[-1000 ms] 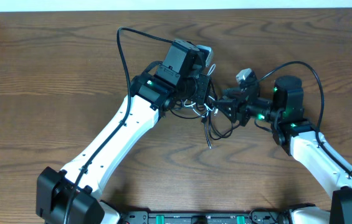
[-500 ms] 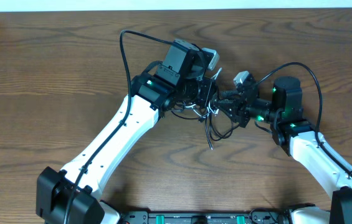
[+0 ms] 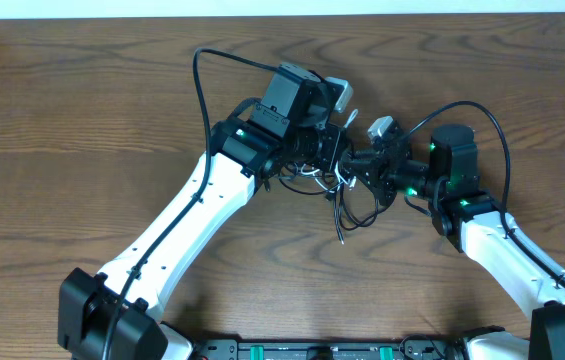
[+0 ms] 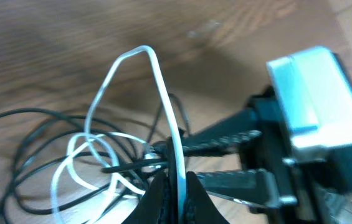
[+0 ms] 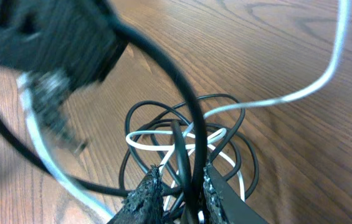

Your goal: Untangle cables

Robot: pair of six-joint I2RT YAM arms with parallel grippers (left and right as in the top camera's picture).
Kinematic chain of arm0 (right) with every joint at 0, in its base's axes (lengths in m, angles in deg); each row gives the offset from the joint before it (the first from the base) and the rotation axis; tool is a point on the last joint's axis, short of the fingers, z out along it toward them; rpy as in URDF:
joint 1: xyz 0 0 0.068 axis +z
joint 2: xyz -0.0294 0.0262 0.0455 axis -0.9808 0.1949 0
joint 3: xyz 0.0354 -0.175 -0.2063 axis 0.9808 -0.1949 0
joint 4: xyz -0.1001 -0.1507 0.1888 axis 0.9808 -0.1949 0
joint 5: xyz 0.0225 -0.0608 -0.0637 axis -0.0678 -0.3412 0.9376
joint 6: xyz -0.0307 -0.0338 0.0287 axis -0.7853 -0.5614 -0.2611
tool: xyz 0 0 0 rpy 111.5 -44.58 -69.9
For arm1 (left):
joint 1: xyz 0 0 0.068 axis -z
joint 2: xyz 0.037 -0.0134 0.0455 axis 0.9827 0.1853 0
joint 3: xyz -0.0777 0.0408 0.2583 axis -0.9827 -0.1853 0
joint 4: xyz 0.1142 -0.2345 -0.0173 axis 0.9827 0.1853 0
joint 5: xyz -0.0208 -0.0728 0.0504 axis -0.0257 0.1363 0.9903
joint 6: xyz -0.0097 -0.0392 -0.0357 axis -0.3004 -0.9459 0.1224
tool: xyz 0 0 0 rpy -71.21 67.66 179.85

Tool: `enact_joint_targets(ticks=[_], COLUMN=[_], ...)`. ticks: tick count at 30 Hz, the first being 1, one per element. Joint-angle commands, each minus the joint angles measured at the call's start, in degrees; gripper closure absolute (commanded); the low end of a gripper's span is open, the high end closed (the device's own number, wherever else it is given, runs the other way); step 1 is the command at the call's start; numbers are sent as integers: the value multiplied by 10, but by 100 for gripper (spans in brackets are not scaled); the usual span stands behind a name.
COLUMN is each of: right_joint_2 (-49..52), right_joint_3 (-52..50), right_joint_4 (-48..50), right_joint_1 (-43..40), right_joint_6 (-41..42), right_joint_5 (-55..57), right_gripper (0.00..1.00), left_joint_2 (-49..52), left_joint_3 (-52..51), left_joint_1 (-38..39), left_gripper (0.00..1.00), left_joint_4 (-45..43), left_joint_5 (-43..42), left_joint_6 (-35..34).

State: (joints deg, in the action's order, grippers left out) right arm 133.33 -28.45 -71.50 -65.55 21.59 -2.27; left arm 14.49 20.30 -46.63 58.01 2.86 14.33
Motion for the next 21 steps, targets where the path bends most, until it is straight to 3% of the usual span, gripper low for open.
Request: enact_joint_targets(ticks=[1, 8, 11, 12, 17, 21], right_joint_2=[-2, -2, -2, -2, -2, -2], right_joint_3=[5, 5, 5, 5, 5, 5], right_joint_4=[-8, -13, -12, -12, -12, -12], right_joint_1=[2, 2, 2, 2, 2, 2], right_joint_6=[-7, -9, -9, -9, -9, -9], right_joint_5=[16, 21, 21, 21, 21, 21], right_gripper=[80, 83, 91, 99, 97, 86], left_joint_2=[-2, -2, -2, -2, -2, -2], left_joint_3=[-2, -2, -2, -2, -2, -2], left_joint_1=[-2, -1, -1, -1, -1, -1], left_gripper=[92, 92, 92, 92, 92, 92], left_joint_4=[-3, -3, -3, -3, -3, -3], left_joint_5=[70, 81, 79, 79, 78, 77], left_joint_6=[-13, -23, -28, -29, -31, -36])
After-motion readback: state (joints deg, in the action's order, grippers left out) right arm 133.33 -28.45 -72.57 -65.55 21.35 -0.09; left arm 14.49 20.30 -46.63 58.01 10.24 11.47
